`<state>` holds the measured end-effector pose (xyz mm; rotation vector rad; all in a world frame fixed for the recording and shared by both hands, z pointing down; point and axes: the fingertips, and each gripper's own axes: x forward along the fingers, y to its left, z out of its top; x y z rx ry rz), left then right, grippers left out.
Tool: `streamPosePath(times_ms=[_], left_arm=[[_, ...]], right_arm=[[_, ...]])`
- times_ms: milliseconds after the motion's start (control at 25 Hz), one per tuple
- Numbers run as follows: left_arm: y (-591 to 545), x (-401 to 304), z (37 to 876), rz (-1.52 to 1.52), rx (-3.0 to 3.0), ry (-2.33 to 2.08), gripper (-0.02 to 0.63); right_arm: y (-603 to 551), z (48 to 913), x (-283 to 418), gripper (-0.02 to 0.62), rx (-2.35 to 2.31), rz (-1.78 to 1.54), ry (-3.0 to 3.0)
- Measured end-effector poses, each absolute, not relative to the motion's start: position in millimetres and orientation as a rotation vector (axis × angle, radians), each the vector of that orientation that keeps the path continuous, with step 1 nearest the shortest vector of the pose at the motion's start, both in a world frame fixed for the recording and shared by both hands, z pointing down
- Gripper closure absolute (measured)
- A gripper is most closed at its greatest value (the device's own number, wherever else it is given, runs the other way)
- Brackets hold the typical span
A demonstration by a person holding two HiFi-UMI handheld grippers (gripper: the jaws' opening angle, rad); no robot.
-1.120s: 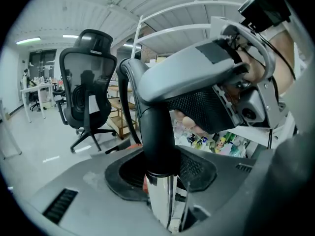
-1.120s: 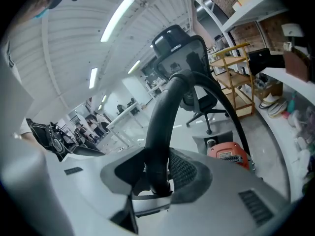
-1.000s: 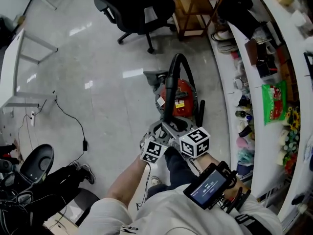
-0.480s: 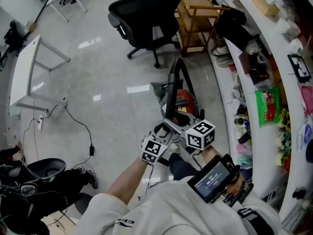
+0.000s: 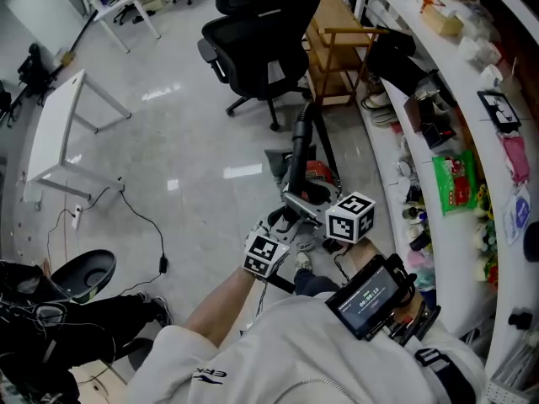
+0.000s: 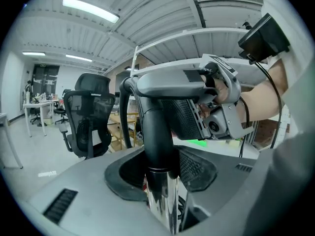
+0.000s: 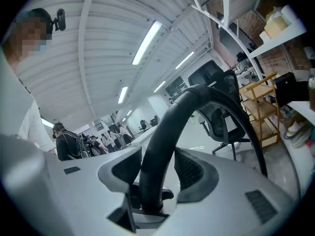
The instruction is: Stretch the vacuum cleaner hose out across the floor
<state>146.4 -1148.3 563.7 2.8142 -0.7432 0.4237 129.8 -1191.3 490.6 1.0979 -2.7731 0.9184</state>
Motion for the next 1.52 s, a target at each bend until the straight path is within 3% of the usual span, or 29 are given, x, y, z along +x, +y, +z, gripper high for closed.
streamPosePath(times_ms=[720,1520], left_arm=[[-1105,143,509,0.368,2.954,-0.695,0.451],[-997,109,522,0.365,3.02,-0.584,0.451]], right_arm=[[-1142,431,125,0.402,1.224,0.729,-2.811],[-1033,444,93,0.403,1.377,0.678,-2.752]])
